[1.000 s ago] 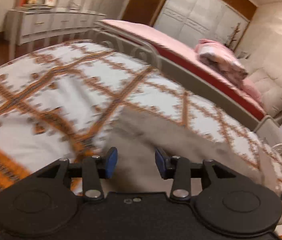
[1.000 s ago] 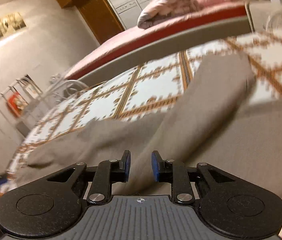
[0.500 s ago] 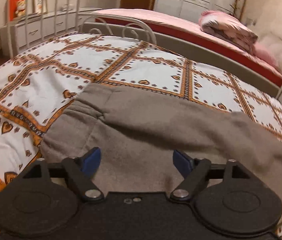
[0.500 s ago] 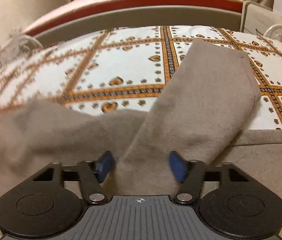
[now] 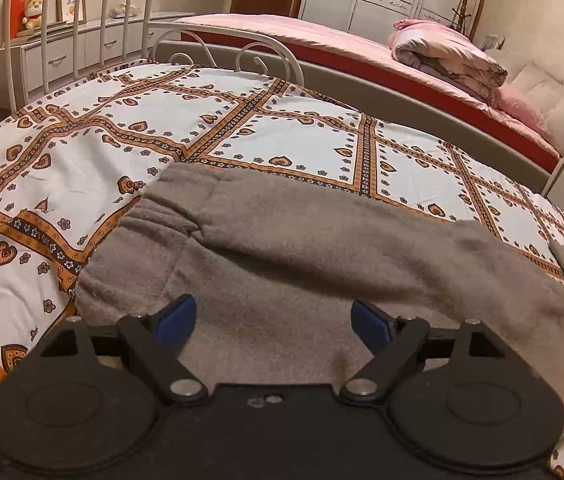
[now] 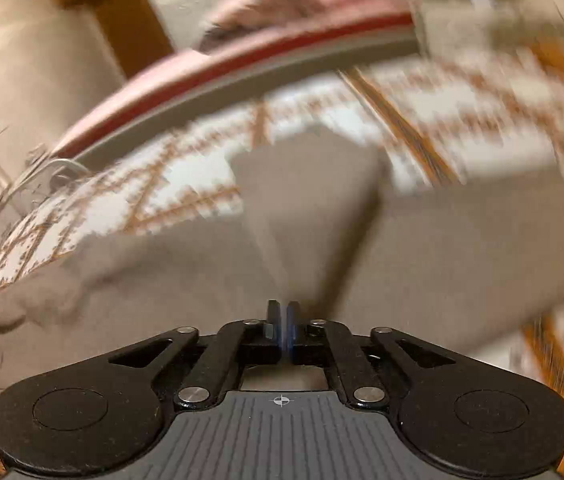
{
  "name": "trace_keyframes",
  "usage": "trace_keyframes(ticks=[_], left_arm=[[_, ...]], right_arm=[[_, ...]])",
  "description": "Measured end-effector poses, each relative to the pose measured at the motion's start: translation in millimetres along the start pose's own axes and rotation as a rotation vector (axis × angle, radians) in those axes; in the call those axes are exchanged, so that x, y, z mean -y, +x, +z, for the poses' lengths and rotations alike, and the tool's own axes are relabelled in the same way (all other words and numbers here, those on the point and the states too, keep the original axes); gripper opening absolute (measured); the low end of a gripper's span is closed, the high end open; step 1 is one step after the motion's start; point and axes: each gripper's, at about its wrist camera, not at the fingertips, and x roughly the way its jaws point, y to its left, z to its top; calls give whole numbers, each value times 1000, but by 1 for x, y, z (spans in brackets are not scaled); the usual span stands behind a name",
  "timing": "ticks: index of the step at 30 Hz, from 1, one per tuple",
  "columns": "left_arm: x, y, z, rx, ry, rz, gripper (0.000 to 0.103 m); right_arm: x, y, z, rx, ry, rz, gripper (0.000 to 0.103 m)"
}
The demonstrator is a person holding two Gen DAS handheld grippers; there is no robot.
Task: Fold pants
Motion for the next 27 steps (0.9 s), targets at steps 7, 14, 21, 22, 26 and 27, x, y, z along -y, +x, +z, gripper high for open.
trace_keyframes(ticks=[7, 14, 21, 22, 26, 27], left_arm=[[3, 1, -2, 2, 31, 15, 80], [7, 2, -5, 1, 75, 23, 80], [3, 1, -4, -3, 78, -2, 80], [3, 1, -4, -4, 79, -3, 80], [4, 1, -4, -5, 79, 2, 80], [5, 1, -4, -5, 78, 3, 80]], right_arm=[[-53, 51, 30, 5, -341, -110, 66], [-31, 95, 31, -128, -411, -173, 5], [88, -2, 17, -40, 224, -50, 5], [100, 3, 8, -94, 236, -75, 5], [86, 4, 5, -107, 35, -127, 42], [70, -4, 6, -40, -96, -166, 62]])
